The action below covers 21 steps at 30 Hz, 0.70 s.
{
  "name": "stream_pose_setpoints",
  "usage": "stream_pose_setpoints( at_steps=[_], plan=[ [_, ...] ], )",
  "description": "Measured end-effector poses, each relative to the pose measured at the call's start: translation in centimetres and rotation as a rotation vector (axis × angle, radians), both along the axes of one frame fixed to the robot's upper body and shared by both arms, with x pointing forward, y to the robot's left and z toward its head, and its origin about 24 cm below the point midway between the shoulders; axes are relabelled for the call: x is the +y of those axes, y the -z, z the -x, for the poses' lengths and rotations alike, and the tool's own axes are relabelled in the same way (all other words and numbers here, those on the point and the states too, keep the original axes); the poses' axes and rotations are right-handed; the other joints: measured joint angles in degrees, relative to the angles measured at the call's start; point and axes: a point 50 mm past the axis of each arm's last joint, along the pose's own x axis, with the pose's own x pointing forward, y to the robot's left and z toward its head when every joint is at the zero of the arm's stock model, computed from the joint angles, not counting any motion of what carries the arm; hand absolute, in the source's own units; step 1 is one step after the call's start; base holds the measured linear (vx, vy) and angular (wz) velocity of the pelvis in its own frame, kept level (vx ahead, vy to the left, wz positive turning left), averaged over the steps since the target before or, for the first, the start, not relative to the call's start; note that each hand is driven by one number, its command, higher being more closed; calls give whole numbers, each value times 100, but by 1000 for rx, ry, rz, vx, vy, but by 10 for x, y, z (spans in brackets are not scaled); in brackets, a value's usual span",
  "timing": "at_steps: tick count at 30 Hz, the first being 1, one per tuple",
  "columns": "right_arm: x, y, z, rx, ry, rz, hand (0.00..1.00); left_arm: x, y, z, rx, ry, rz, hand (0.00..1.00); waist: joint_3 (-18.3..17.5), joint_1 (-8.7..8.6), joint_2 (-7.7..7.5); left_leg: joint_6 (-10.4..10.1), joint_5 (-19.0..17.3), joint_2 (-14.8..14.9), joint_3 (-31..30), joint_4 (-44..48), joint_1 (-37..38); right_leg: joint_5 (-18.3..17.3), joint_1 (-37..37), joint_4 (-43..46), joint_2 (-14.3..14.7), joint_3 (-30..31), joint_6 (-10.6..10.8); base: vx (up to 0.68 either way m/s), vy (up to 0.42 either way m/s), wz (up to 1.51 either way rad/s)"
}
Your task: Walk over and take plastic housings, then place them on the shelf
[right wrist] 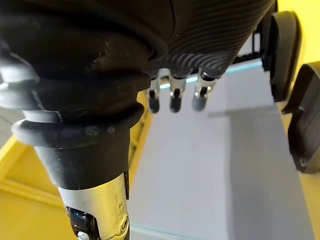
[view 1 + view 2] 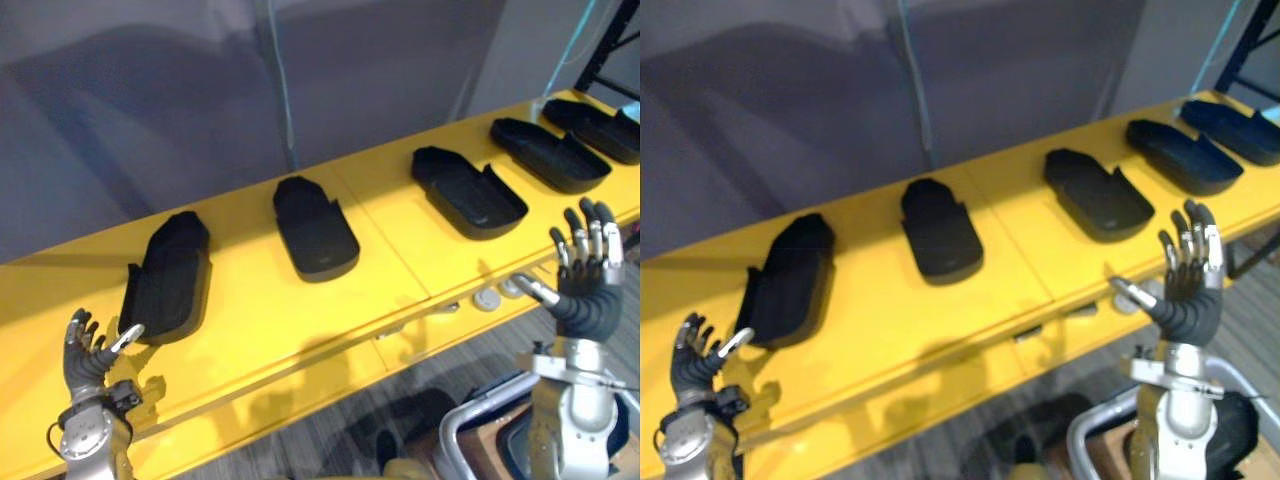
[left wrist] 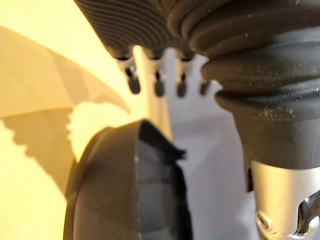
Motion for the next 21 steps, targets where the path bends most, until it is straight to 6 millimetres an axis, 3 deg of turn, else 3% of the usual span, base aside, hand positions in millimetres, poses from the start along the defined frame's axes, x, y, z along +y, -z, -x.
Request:
stream_pose_setpoints(
  at_steps=[6,21],
  plan=[
    [0,1,1,6,-8,6,0,-11,15,-11,26,41,73,0,-35,-33,28,0,0,0,47,-12,-3,1,-56,0,16,83,-1,-29,-7,-6],
    [0,3,0,15,-44,12,0,-6,28,-18,9,-15,103,0,-169,-52,46,-4,2,1,206,-19,6,34,-145,-1,44,242,-5,-35,-5,-6]
  ],
)
